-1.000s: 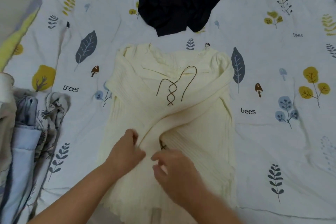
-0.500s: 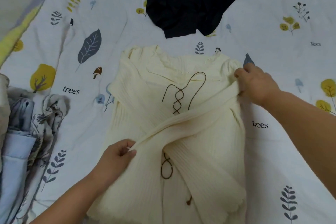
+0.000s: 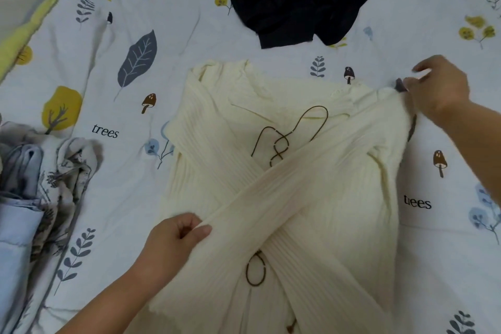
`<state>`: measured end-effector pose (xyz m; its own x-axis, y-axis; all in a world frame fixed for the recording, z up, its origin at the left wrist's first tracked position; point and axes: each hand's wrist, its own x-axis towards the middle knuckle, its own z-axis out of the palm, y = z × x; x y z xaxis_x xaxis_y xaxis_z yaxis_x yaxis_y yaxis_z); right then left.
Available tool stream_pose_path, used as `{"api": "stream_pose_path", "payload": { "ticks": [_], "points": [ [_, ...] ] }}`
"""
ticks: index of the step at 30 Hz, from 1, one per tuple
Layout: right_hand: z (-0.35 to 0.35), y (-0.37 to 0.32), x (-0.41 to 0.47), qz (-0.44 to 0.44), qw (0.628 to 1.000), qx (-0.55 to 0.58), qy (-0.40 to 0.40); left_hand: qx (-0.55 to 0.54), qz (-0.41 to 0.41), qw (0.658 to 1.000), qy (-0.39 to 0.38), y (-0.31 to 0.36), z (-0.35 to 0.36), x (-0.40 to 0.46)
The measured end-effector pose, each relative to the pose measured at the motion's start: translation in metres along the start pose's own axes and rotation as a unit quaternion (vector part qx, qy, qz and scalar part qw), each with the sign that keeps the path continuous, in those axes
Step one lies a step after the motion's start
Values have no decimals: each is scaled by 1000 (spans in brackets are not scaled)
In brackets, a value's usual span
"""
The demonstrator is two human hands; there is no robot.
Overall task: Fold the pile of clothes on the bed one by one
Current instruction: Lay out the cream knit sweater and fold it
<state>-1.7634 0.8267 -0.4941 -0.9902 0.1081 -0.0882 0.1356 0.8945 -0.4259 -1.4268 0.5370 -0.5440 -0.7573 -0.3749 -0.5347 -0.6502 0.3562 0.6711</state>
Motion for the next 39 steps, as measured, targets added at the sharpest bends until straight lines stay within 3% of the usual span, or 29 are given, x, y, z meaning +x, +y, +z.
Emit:
{"api": "stream_pose_path", "payload": {
  "ticks": [3, 5, 8, 11, 12, 15, 17, 19, 21, 23, 26, 29, 32, 34, 36, 39],
  "points": [
    [15, -8, -25, 21, 997, 5, 76, 109, 26, 990, 80, 1, 1, -4],
    [31, -13, -58, -33, 997, -20, 73, 173, 74, 974, 123, 1, 2, -9],
    [63, -1, -120, -172, 977, -117, -44, 291, 185, 927, 149, -10, 3, -14],
    [74, 30, -141, -240, 910, -283, -184, 417, 297, 852, 105, -35, -6, -11],
    [73, 37, -138, -236, 905, -293, -199, 432, 293, 849, 81, -40, -9, -10],
    [68, 26, -145, -206, 935, -227, -180, 444, 274, 852, 44, -35, -15, -10],
    [67, 11, -174, -248, 949, -151, -123, 441, 273, 854, 37, -27, -16, -17],
    [69, 4, -213, -328, 930, -129, -103, 440, 299, 846, 20, -26, -15, -26],
    [73, 3, -253, -399, 885, -170, -167, 474, 333, 815, -23, -33, -14, -33],
    [83, 11, -276, -404, 850, -223, -254, 526, 313, 786, -89, -33, -17, -35],
    [86, 16, -279, -374, 852, -222, -290, 551, 295, 773, -106, -28, -18, -32],
    [70, 14, -284, -363, 877, -157, -272, 508, 330, 791, -81, -19, -27, -38],
    [41, 28, -299, -353, 902, -121, -217, 528, 335, 778, -56, -26, -42, -47],
    [22, 50, -311, -360, 900, -167, -180, 563, 333, 754, -55, -31, -53, -55],
    [9, 76, -319, -368, 885, -232, -165, 621, 323, 709, -93, -42, -61, -59],
    [-1, 108, -329, -380, 866, -276, -172, 626, 321, 698, -133, -54, -69, -59]
  ]
}}
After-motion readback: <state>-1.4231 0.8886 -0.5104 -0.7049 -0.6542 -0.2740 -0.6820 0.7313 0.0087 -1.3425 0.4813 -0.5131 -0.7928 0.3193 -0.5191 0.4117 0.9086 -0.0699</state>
